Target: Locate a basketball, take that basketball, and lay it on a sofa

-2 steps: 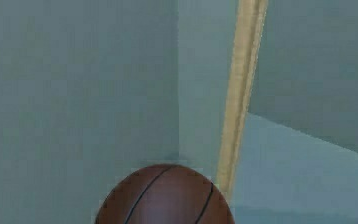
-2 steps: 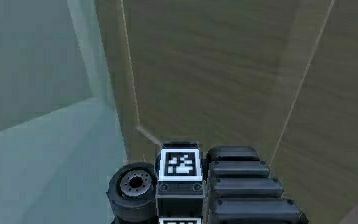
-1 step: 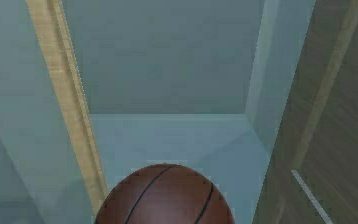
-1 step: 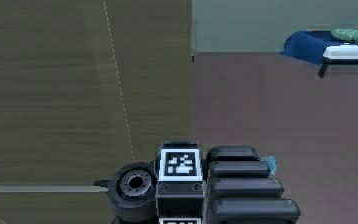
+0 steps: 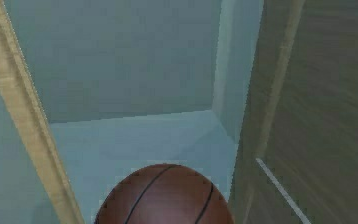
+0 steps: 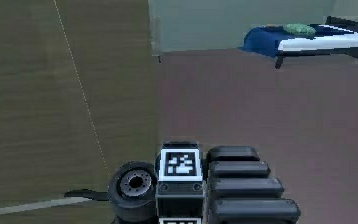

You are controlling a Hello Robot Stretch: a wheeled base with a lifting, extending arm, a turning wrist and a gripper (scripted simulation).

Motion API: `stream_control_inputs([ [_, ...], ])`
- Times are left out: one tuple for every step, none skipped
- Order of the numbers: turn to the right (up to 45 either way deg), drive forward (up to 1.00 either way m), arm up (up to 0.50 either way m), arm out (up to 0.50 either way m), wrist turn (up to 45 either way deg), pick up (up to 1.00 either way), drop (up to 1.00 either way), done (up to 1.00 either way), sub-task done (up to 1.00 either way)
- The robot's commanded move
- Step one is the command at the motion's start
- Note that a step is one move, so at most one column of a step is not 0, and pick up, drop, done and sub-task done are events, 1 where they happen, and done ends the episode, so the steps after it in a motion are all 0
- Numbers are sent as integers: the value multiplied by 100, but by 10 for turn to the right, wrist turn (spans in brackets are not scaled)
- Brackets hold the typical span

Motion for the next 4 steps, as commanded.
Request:
stream_control_inputs([
  [0,30,0,0,0,0,0,0,0],
  [-90,0,0,0,0,0,0,0,0],
  [0,75,0,0,0,0,0,0,0],
  [-360,0,0,0,0,0,0,0,0],
])
